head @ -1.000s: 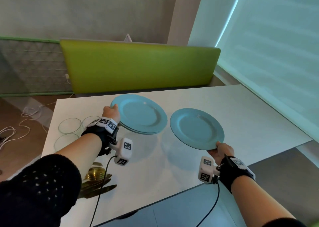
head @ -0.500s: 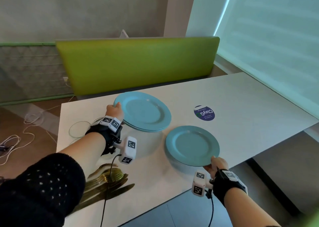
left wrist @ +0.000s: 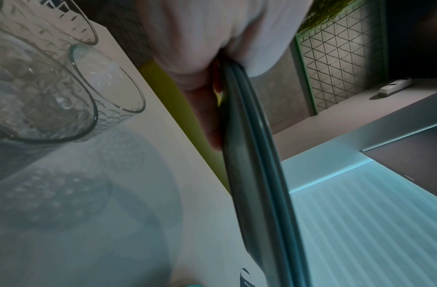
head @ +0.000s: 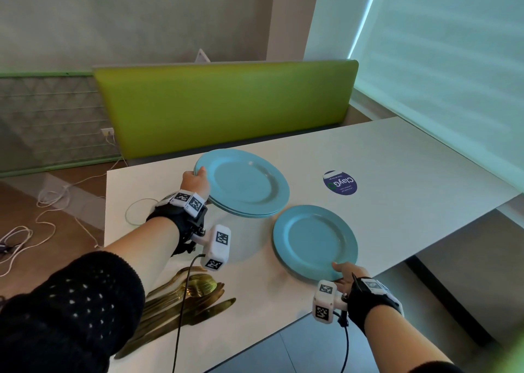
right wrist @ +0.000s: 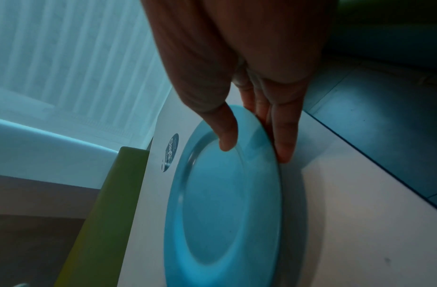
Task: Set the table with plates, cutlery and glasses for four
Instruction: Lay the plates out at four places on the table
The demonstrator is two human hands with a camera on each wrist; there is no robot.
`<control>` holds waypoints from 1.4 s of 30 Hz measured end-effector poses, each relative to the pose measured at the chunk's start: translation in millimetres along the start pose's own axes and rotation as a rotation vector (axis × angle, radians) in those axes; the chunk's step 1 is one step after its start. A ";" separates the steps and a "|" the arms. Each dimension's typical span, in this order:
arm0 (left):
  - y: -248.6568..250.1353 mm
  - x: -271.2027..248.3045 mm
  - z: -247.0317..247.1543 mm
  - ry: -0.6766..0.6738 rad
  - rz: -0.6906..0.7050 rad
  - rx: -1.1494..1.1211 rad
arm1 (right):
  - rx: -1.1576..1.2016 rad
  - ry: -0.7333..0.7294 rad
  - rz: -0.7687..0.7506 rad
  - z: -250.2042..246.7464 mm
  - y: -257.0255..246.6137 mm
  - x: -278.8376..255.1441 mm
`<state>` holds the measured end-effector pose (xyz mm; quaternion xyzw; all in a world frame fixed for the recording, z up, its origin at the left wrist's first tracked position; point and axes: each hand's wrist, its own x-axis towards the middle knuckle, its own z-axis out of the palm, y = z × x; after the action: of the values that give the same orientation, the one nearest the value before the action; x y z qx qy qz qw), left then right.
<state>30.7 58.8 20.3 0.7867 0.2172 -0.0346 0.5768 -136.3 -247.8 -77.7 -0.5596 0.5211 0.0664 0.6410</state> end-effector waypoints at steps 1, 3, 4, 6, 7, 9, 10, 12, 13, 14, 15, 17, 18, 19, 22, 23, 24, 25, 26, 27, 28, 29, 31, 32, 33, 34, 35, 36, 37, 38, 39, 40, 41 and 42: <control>-0.2 -0.2 -0.1 -0.003 0.001 0.005 | -0.021 0.000 0.007 0.3 1.6 0.8; 0.8 -1.8 0.3 -0.012 0.003 -0.001 | -0.028 0.006 0.005 2.4 3.5 2.2; 1.6 -2.9 0.5 -0.019 0.005 -0.007 | -0.021 0.006 0.000 3.4 3.9 2.3; 2.7 -3.5 1.7 -0.030 0.010 -0.014 | -0.035 0.000 -0.011 4.9 2.9 2.1; 3.0 -3.7 2.5 -0.035 0.012 -0.013 | -0.054 0.001 -0.017 5.3 1.4 1.0; 3.5 -4.5 4.5 -0.046 0.011 -0.021 | -0.108 0.013 -0.024 4.5 -2.2 -0.1; 4.0 -4.7 5.8 -0.049 0.008 -0.037 | -0.133 0.010 -0.033 4.0 -4.9 -2.8; 6.0 -7.3 7.6 -0.061 0.004 -0.072 | -0.156 0.009 -0.050 2.5 -8.5 -4.3; 7.3 -9.2 8.2 -0.071 0.002 -0.080 | -0.178 0.024 -0.063 1.4 -10.9 -5.6; 8.2 -10.3 9.6 -0.080 0.004 -0.086 | -0.206 0.052 -0.087 0.1 -13.7 -5.3; 8.7 -10.8 11.0 -0.089 0.003 -0.089 | -0.248 0.082 -0.103 -1.1 -17.5 -7.6; 11.3 -13.1 14.1 -0.105 0.005 -0.102 | -0.330 0.119 -0.118 -1.5 -29.1 -19.9; 13.2 -14.2 16.1 -0.112 0.009 -0.106 | -0.364 0.129 -0.126 -1.0 -35.4 -24.5; 15.9 -15.8 17.9 -0.121 0.015 -0.104 | -0.393 0.134 -0.144 0.1 -43.5 -30.8; 23.4 -19.5 25.7 -0.164 0.037 -0.108 | -0.397 0.125 -0.242 7.4 -67.9 -41.0; 25.0 -19.4 30.0 -0.182 0.041 -0.118 | -0.373 0.111 -0.272 11.2 -76.1 -44.7; 26.8 -19.3 35.2 -0.201 0.041 -0.131 | -0.309 0.083 -0.312 16.1 -83.9 -50.7; 28.0 -18.6 41.4 -0.221 0.041 -0.141 | -0.233 0.047 -0.334 20.4 -91.8 -58.8; 30.0 -19.4 48.2 -0.244 0.049 -0.144 | -0.166 0.019 -0.349 24.2 -99.5 -64.3; 32.5 -21.2 55.2 -0.267 0.059 -0.138 | -0.122 -0.001 -0.358 27.0 -107.3 -67.8; 36.2 -25.8 62.4 -0.295 0.071 -0.135 | -0.095 -0.020 -0.371 28.6 -114.1 -70.1; 39.1 -29.3 70.0 -0.325 0.076 -0.135 | -0.090 -0.042 -0.382 28.3 -120.5 -69.2; 43.1 -35.2 86.0 -0.383 0.074 -0.147 | -0.112 -0.022 -0.431 23.4 -130.0 -63.9; 44.9 -38.5 92.5 -0.407 0.068 -0.149 | -0.172 0.024 -0.477 20.3 -133.8 -59.1; 46.7 -40.1 102.5 -0.426 0.063 -0.154 | -0.235 0.078 -0.515 13.9 -138.4 -49.0; 49.0 -41.2 111.6 -0.437 0.064 -0.156 | -0.284 0.129 -0.536 6.8 -143.2 -41.2; 51.7 -42.3 119.8 -0.444 0.064 -0.160 | -0.287 0.147 -0.538 0.2 -147.7 -31.0; 53.7 -40.5 129.8 -0.451 0.063 -0.157 | -0.267 0.144 -0.535 -6.9 -152.6 -16.9; 56.8 -40.7 139.2 -0.459 0.060 -0.162 | -0.257 0.143 -0.522 -13.9 -157.4 -5.4; 58.2 -39.2 149.9 -0.462 0.050 -0.165 | -0.240 0.128 -0.513 -20.5 -162.8 2.0; 56.2 -32.4 162.7 -0.448 0.041 -0.157 | -0.232 0.111 -0.501 -25.9 -167.7 9.4; 53.7 -25.3 175.6 -0.427 0.045 -0.140 | -0.225 0.089 -0.492 -31.6 -172.9 12.4; 48.2 -14.0 190.8 -0.412 0.055 -0.115 | -0.212 0.069 -0.474 -36.6 -178.1 12.3; 48.6 -11.1 200.3 -0.404 0.066 -0.091 | -0.197 0.059 -0.452 -41.7 -183.3 11.0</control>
<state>78.5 -141.0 0.6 0.7435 0.0728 -0.1627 0.6445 -33.6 -352.9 39.9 -0.7234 0.3922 -0.0443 0.5664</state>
